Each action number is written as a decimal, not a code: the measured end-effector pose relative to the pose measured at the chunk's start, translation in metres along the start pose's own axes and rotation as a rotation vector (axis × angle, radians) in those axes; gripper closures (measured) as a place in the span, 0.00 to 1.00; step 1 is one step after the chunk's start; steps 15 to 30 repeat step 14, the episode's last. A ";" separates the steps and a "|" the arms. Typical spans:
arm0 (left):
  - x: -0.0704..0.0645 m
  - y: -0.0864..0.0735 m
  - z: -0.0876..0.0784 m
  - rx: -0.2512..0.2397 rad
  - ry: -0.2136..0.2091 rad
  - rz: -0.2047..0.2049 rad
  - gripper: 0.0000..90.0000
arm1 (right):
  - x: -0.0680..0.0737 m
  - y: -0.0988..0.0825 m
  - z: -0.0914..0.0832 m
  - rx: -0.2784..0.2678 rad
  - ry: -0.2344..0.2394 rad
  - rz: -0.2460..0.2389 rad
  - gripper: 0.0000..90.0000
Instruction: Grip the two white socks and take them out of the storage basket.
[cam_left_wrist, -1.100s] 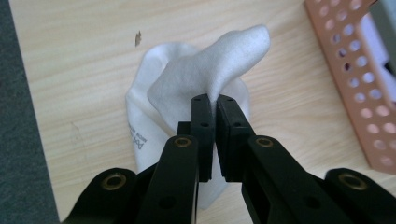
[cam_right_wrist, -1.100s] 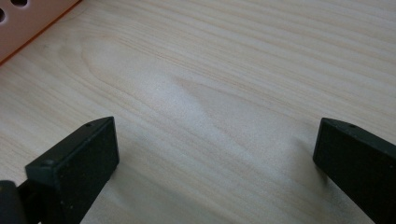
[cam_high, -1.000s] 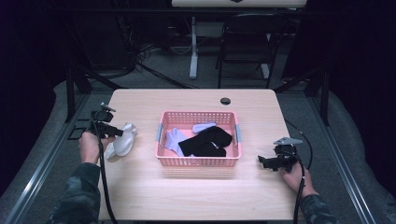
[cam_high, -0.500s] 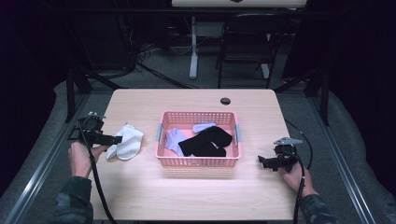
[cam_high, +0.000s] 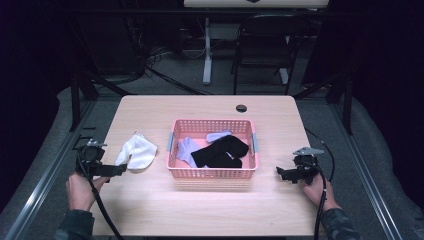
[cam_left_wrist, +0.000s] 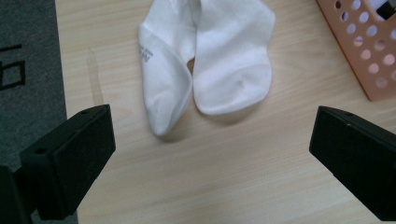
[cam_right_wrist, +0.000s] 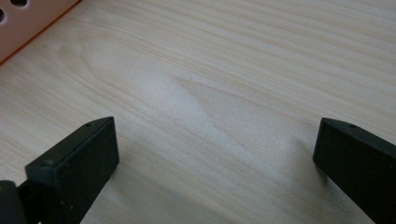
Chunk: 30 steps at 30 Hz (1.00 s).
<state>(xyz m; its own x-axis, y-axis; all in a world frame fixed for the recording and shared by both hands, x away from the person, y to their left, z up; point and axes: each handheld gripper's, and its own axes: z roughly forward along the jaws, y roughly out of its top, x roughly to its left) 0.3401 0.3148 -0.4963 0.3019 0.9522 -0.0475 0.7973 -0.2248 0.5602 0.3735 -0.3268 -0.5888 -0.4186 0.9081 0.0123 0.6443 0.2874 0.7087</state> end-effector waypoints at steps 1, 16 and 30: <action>0.000 -0.003 0.001 0.005 -0.002 0.002 0.00 | 0.000 0.000 0.000 0.000 0.000 0.000 0.00; 0.004 -0.028 0.012 -0.013 0.009 -0.041 0.00 | 0.000 0.000 0.000 -0.001 0.000 0.000 0.00; 0.004 -0.028 0.012 -0.013 0.009 -0.041 0.00 | 0.000 0.000 0.000 -0.001 0.000 0.000 0.00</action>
